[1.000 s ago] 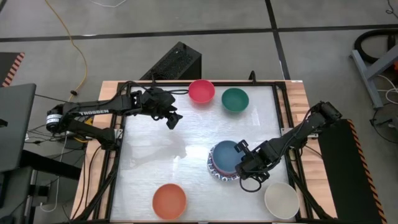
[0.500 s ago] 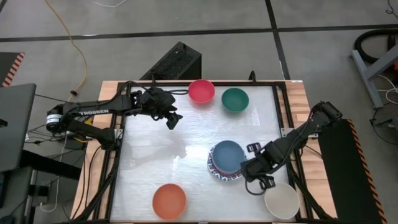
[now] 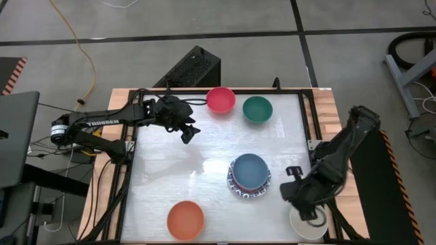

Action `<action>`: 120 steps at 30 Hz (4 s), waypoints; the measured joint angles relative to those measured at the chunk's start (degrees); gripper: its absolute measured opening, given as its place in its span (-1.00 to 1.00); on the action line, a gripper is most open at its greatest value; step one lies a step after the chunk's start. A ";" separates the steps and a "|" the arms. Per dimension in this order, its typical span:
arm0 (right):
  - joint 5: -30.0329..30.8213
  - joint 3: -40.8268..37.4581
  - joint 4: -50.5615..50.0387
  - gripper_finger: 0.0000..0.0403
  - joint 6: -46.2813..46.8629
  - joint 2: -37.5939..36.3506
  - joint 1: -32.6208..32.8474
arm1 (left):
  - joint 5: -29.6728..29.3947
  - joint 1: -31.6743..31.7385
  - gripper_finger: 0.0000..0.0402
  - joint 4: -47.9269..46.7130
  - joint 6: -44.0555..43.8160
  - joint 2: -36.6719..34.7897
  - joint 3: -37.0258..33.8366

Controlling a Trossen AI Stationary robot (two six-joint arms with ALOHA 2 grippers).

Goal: Nest bowls inside each other by size order
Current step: Stack the white bowl into the blue bowl

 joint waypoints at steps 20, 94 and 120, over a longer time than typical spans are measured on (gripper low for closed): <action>2.65 -21.93 5.09 -0.88 12.38 -22.25 8.76 | -1.38 0.01 0.25 1.93 -1.04 0.00 0.00; -4.94 -22.41 14.78 0.16 0.62 -2.28 6.12 | -3.30 -0.01 0.25 1.97 2.98 0.00 0.00; -5.38 -22.47 18.29 -0.54 -1.35 7.82 6.30 | -3.30 0.00 0.25 2.04 3.92 0.00 0.00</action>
